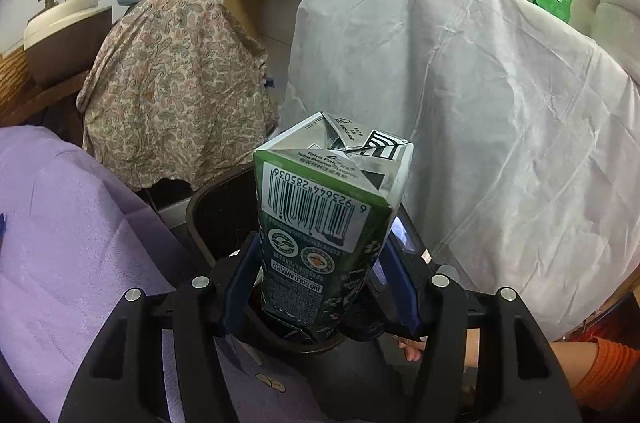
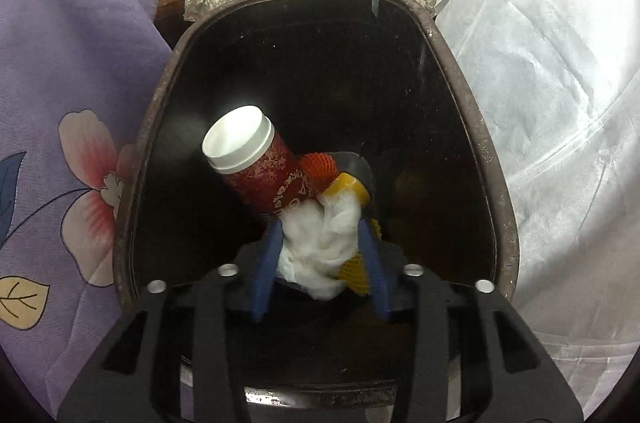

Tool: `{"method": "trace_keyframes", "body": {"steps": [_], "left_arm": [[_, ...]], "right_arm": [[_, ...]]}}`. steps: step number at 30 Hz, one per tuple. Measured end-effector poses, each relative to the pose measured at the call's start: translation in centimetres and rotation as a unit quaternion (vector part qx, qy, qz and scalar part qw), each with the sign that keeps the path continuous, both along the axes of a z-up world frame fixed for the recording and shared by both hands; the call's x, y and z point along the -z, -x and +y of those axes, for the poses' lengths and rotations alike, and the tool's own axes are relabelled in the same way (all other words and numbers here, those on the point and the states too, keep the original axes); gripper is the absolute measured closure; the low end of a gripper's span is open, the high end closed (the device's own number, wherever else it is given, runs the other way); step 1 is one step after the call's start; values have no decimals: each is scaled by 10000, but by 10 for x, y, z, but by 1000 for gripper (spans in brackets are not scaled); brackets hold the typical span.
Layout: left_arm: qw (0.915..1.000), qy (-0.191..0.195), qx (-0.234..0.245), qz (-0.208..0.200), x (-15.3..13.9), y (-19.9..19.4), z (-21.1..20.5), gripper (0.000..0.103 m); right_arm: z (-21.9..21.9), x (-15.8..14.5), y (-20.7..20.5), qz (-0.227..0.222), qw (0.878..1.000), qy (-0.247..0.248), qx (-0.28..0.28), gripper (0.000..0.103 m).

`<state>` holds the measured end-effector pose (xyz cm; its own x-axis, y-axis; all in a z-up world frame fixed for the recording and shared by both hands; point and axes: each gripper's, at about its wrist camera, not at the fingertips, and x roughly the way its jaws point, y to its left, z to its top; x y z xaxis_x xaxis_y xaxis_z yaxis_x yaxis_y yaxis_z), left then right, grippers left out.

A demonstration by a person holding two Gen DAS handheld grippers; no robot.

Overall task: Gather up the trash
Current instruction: 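Carry the carton and tissue over the bin and open both grippers, then move both tools back over the table toward the snack bags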

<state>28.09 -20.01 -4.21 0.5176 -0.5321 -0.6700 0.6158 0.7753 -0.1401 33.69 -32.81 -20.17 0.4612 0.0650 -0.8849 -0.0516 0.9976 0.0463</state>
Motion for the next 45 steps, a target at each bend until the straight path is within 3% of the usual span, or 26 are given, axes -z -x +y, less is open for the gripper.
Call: {"method": "trace_keyframes", "body": {"steps": [10, 18, 22, 32, 36, 37, 39, 40, 45], "left_arm": [[9980, -186, -354, 485, 15, -30, -23, 44], [9892, -592, -651, 1174, 66, -64, -50, 44], [9844, -893, -790, 1296, 90, -77, -54, 44], [9752, -1123, -992, 1630, 134, -92, -63, 46], [9744, -1293, -949, 1573, 142, -90, -70, 48], [9747, -1282, -921, 1585, 143, -89, -71, 48], [9742, -1318, -888, 1605, 143, -88, -73, 28], [9745, -1326, -939, 1545, 141, -88, -73, 24], [9785, -1093, -956, 1467, 128, -83, -73, 21]], "right_arm": [[-14, -29, 41, -456, 9987, -195, 132, 60], [-38, -58, 80, -786, 9959, -109, 438, 58], [-45, -69, 96, -983, 9934, 49, 585, 41], [-49, -68, 131, -953, 9927, -151, 720, 41], [-49, -69, 136, -1023, 9921, -138, 712, 41], [-49, -70, 137, -1037, 9920, -150, 702, 41], [-49, -74, 140, -1073, 9917, -185, 680, 41], [-48, -75, 141, -1094, 9916, -179, 672, 41], [-47, -84, 144, -1196, 9904, -206, 655, 41]]}}
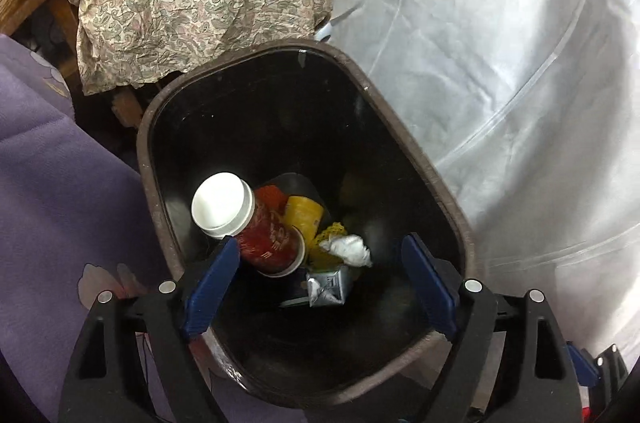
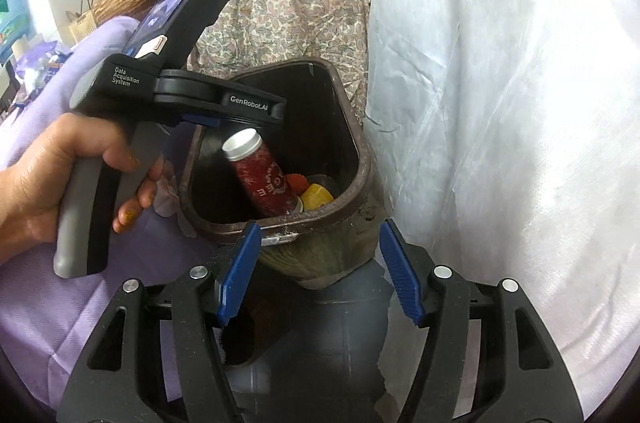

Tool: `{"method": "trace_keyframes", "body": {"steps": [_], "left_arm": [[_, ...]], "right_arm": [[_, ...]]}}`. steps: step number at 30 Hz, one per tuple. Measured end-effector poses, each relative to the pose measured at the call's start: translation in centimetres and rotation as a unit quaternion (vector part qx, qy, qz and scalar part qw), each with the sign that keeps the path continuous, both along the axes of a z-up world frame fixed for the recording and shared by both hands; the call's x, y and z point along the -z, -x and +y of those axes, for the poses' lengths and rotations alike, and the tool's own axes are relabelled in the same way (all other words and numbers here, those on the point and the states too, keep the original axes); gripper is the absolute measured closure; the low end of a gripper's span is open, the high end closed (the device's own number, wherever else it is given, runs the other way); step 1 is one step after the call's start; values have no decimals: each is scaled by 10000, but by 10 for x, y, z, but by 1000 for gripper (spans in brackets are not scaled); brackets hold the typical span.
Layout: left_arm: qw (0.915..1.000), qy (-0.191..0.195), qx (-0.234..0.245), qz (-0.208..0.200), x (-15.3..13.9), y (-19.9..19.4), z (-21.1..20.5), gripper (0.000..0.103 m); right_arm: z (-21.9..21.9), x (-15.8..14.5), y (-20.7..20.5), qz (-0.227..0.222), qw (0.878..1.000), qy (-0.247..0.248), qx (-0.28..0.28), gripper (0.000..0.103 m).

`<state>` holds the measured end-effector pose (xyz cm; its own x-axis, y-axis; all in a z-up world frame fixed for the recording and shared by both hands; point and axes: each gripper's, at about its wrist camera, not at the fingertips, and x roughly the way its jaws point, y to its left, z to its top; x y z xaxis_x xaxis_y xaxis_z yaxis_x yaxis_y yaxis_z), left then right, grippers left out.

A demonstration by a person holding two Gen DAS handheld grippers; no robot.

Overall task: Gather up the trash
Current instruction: 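Move both tools back over the table toward the snack bags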

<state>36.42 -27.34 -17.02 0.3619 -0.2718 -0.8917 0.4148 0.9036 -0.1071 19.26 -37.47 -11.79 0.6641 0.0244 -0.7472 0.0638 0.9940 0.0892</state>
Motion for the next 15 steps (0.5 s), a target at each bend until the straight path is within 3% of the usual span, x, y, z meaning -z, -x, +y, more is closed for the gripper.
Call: {"method": "trace_keyframes", "body": {"steps": [10, 15], "left_arm": [[9955, 741, 455, -379, -69, 31, 16, 17], [9868, 1381, 625, -567, -113, 59, 51, 13]], "right_arm": [[3, -21, 11, -221, 9997, 51, 36, 41], [13, -30, 11, -289, 9995, -69, -60, 41]]}}
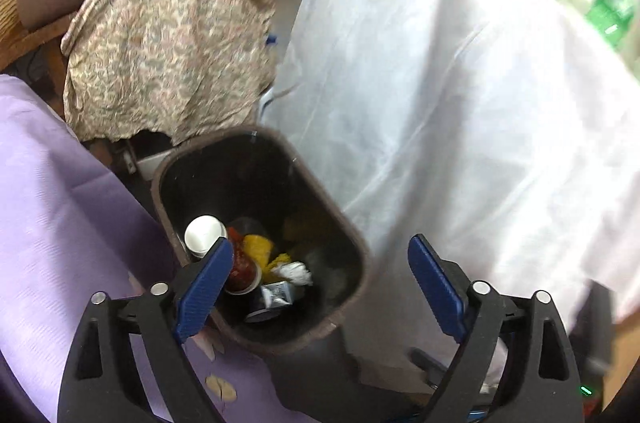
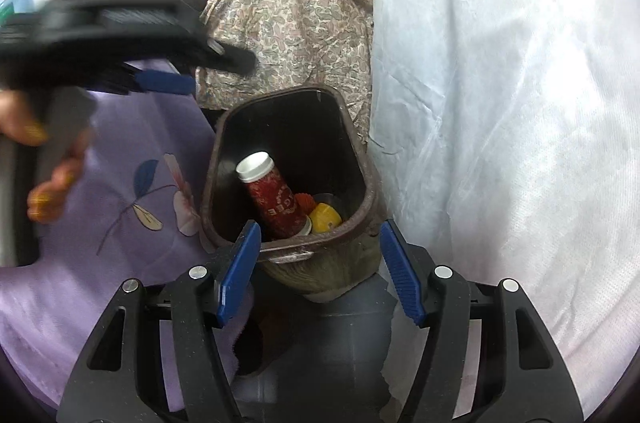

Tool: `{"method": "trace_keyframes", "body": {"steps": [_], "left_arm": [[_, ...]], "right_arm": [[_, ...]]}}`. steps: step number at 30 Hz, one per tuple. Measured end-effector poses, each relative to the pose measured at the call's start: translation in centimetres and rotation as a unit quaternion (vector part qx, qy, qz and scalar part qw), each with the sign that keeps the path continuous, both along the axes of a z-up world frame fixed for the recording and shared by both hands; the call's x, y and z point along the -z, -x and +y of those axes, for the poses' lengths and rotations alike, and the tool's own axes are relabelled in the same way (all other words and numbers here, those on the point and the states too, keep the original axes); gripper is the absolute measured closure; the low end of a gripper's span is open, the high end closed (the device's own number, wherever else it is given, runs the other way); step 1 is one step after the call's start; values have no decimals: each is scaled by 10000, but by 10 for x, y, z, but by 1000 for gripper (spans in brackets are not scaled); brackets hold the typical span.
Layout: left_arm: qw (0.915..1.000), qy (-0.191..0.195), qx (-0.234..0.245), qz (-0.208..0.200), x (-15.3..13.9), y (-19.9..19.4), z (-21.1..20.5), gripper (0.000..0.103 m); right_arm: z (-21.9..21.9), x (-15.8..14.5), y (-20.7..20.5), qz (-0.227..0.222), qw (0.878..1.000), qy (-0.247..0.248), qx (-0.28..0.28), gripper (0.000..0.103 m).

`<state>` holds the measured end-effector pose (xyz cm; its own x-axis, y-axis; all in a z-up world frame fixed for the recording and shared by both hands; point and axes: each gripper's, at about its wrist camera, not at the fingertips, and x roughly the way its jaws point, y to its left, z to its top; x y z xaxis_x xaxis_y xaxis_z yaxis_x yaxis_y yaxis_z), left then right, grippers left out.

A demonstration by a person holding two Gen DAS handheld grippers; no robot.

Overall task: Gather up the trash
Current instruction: 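Move both tools back over the table toward the snack bags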

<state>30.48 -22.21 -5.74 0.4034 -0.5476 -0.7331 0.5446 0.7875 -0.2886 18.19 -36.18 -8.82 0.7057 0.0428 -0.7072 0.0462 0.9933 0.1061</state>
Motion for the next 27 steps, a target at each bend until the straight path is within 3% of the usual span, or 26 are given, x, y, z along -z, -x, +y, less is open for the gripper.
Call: {"method": "trace_keyframes", "body": {"steps": [4, 11, 17, 23, 27], "left_arm": [[9995, 294, 60, -119, -26, 21, 43, 12], [9945, -88, -608, -848, -56, 43, 147, 11], [9811, -418, -1601, -1001, -62, 57, 253, 11], [9552, -1302, -2437, -1064, -50, 63, 334, 11], [9504, -1116, -2794, -787, -45, 67, 373, 11]], "right_arm": [[20, -11, -5, -45, 9995, -132, -289, 41], [71, -38, -23, -90, 9922, -516, -1132, 41], [125, -58, -42, -14, 9784, -776, -1916, 41], [193, -86, -54, -164, 9597, -442, -2771, 41], [240, -98, -68, -28, 9428, -478, -3299, 41]]}}
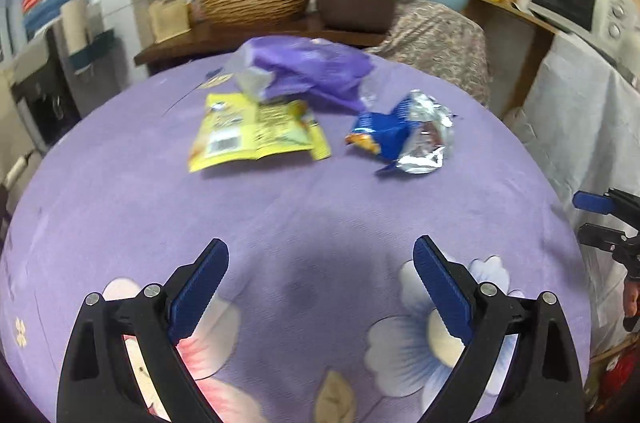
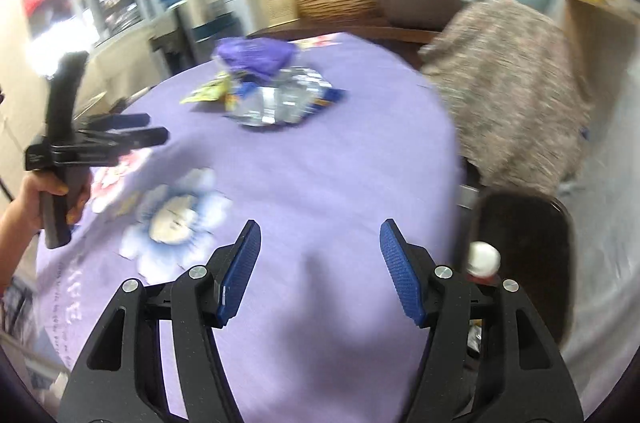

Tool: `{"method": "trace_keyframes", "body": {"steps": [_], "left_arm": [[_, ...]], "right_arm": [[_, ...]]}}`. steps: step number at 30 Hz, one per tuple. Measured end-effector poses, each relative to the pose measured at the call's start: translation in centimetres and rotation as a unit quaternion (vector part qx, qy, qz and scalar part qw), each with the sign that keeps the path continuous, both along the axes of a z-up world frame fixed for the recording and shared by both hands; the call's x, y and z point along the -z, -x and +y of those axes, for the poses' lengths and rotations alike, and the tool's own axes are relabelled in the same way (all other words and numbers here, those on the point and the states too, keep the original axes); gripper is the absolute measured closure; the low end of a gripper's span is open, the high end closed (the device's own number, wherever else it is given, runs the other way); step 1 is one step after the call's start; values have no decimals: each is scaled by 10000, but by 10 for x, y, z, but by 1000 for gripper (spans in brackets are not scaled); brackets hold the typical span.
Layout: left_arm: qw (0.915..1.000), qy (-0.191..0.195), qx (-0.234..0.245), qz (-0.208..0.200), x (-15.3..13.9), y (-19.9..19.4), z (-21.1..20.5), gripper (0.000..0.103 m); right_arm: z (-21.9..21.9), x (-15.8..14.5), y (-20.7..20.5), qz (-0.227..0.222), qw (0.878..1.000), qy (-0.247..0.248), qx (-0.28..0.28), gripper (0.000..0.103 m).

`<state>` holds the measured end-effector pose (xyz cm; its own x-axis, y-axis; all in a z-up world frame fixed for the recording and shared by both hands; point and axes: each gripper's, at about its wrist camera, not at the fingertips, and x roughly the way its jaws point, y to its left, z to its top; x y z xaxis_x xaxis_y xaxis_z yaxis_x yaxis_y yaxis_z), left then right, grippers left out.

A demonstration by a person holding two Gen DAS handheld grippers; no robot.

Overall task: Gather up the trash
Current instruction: 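Move both tools back over the table toward the snack bags, then grasp the blue chip bag with the right gripper while the left gripper grasps the purple tissue bag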

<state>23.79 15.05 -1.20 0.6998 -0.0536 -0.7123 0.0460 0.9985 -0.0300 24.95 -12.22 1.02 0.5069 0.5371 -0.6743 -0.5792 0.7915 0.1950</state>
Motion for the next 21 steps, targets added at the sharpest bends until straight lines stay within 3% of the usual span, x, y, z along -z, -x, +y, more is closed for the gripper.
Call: {"method": "trace_keyframes", "body": {"steps": [6, 11, 18, 19, 21], "left_arm": [[9999, -108, -123, -5, 7, 4, 25, 11], [9996, -242, -65, -107, 7, 5, 36, 11], [10000, -47, 45, -13, 7, -14, 43, 11], [10000, -37, 30, -28, 7, -17, 44, 11], [10000, 27, 8, -15, 8, -21, 48, 11]], "right_arm": [[66, -10, -34, 151, 9988, -75, -450, 41], [110, -8, -78, 147, 9989, 155, -420, 41], [157, 15, -121, 445, 9952, 759, -432, 42], [163, 21, -122, 423, 9936, 939, -458, 47], [168, 30, -122, 448, 9914, 1119, -507, 77]]}}
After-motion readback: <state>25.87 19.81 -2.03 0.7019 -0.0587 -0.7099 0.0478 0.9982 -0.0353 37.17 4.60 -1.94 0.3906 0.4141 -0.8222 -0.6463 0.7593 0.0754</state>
